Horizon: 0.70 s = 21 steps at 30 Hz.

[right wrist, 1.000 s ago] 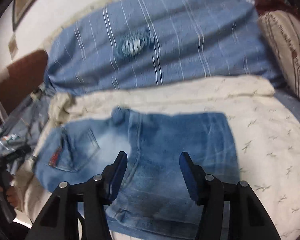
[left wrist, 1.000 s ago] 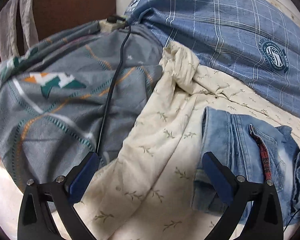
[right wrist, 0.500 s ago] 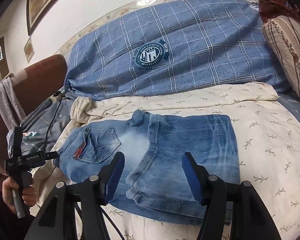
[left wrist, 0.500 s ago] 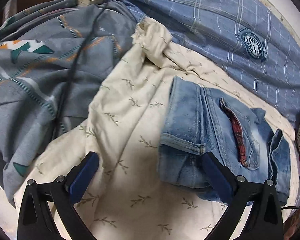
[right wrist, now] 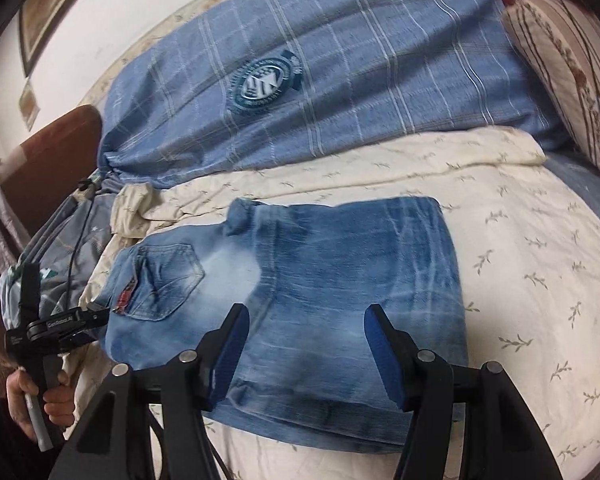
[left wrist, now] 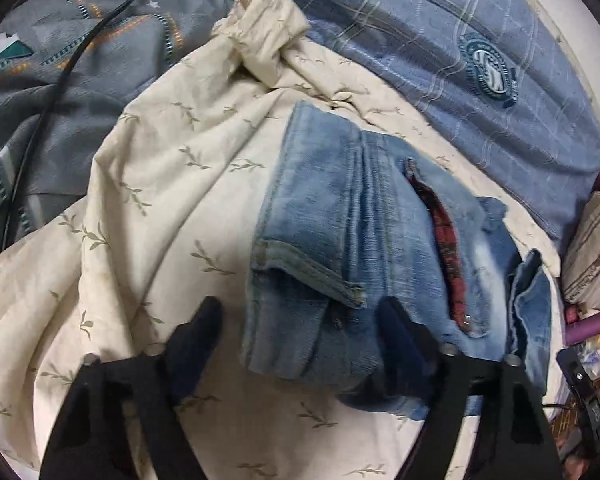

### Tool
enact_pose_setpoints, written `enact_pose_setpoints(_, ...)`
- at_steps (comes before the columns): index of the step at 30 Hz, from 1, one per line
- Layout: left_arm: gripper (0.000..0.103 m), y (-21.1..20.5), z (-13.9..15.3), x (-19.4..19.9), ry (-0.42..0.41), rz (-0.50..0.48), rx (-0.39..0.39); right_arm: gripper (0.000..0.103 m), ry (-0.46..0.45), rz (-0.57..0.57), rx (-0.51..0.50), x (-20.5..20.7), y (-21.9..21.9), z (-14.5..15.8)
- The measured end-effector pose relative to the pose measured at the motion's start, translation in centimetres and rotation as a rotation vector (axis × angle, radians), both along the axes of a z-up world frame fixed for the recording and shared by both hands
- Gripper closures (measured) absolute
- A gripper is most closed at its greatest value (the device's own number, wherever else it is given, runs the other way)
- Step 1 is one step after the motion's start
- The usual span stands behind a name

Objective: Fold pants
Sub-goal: 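Grasp the folded end of the jeans with the left gripper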

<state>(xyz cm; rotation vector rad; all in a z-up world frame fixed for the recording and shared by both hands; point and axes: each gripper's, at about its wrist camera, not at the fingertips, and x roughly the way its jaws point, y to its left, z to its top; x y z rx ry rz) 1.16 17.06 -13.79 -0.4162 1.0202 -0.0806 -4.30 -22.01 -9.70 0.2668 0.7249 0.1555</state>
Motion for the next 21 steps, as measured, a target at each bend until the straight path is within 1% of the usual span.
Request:
enact_pose_setpoints(1, 0.037, -0.2, 0.1, 0.0, -0.006, -0.012, -0.004, 0.040, 0.005, -0.007, 0.002, 0.1, -0.2, -0.1)
enact_pose_setpoints(2, 0.038, -0.4, 0.2, -0.1, -0.012, -0.013, 0.005, 0.040, 0.012, -0.015, 0.006, 0.2, -0.4, -0.2)
enact_pose_setpoints(3, 0.044, -0.5, 0.3, -0.2, -0.026, -0.018, 0.013, 0.040, 0.016, -0.019, 0.010, 0.2, -0.6, -0.2)
enact_pose_setpoints(5, 0.045, -0.5, 0.5, -0.2, -0.037, -0.024, 0.016, 0.040, 0.020, -0.026, 0.015, 0.2, -1.0, -0.3)
enact_pose_setpoints(8, 0.046, -0.2, 0.6, -0.1, -0.033, -0.022, -0.005, 0.040, 0.017, -0.027, 0.011, 0.2, -1.1, -0.2)
enact_pose_setpoints(9, 0.044, -0.1, 0.5, 0.0, -0.026, -0.021, -0.011, 0.040, 0.017, -0.027, 0.011, 0.2, -1.2, -0.2)
enact_pose_setpoints(10, 0.037, 0.1, 0.3, 0.2, -0.015, -0.017, -0.019, 0.040, 0.017, -0.028, 0.012, 0.2, -1.2, -0.2)
enact_pose_setpoints(11, 0.033, 0.3, 0.1, 0.3, 0.004, -0.006, -0.030, 0.040, 0.017, -0.029, 0.013, 0.1, -1.3, -0.1)
enact_pose_setpoints(12, 0.026, 0.9, -0.3, 0.4, 0.027, 0.017, -0.054, 0.040, 0.017, -0.028, 0.014, 0.1, -1.3, -0.1)
enact_pose_setpoints(13, 0.023, 1.3, -0.6, 0.5, 0.037, 0.033, -0.085, 0.040, 0.016, -0.028, 0.014, 0.1, -1.4, -0.1)
enact_pose_setpoints(14, 0.022, 1.8, -0.7, 0.5, 0.038, 0.043, -0.123, 0.040, 0.015, -0.027, 0.013, 0.1, -1.4, -0.1)
enact_pose_setpoints(15, 0.021, 1.8, -0.6, 0.5, 0.037, 0.044, -0.131, 0.040, 0.015, -0.026, 0.013, 0.1, -1.4, -0.1)
enact_pose_setpoints(17, 0.021, 1.6, -0.5, 0.4, 0.035, 0.037, -0.116, 0.040, 0.016, -0.026, 0.011, 0.2, -1.4, -0.2)
enact_pose_setpoints(18, 0.023, 1.4, -0.5, 0.3, 0.030, 0.036, -0.110, 0.040, 0.018, -0.026, 0.011, 0.2, -1.4, -0.2)
enact_pose_setpoints(21, 0.038, 1.3, -0.4, 0.2, 0.019, 0.027, -0.144, 0.040, 0.023, -0.031, 0.012, 0.3, -1.5, -0.3)
